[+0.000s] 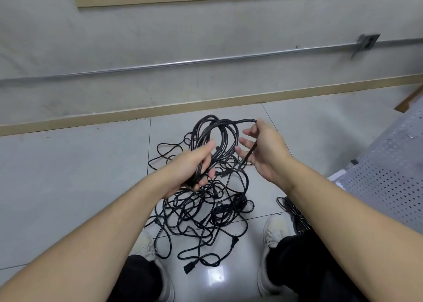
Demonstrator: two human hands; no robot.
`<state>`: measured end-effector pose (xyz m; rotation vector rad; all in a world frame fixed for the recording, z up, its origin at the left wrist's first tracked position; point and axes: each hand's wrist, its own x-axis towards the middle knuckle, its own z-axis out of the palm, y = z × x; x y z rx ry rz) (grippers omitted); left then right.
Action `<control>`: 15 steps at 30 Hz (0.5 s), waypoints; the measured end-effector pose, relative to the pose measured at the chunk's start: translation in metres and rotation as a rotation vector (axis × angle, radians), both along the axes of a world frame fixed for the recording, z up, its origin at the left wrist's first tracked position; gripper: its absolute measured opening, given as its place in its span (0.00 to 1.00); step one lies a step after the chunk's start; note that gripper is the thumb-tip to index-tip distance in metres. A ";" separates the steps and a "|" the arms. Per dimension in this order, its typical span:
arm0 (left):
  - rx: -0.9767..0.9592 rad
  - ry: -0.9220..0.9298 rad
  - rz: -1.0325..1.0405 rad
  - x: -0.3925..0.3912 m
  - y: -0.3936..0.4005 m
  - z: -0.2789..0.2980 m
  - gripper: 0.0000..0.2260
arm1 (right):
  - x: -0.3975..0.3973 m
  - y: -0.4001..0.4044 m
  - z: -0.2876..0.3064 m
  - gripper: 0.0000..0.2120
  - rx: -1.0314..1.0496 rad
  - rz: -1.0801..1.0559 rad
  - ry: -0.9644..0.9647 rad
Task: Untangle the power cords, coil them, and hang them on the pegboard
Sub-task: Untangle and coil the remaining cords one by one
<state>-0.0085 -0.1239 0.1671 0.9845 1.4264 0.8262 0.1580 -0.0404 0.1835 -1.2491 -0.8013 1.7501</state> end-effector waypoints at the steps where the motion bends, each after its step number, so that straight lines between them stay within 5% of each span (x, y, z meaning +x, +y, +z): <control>1: 0.005 0.024 -0.007 0.003 -0.001 -0.002 0.27 | 0.000 -0.001 0.002 0.15 0.006 0.005 -0.002; 7: 0.131 0.106 0.001 0.009 -0.001 0.001 0.28 | 0.002 0.001 0.001 0.19 0.123 0.201 -0.399; 15: 0.153 0.183 -0.132 0.016 -0.004 0.005 0.28 | 0.003 -0.010 0.002 0.28 0.225 0.471 -0.445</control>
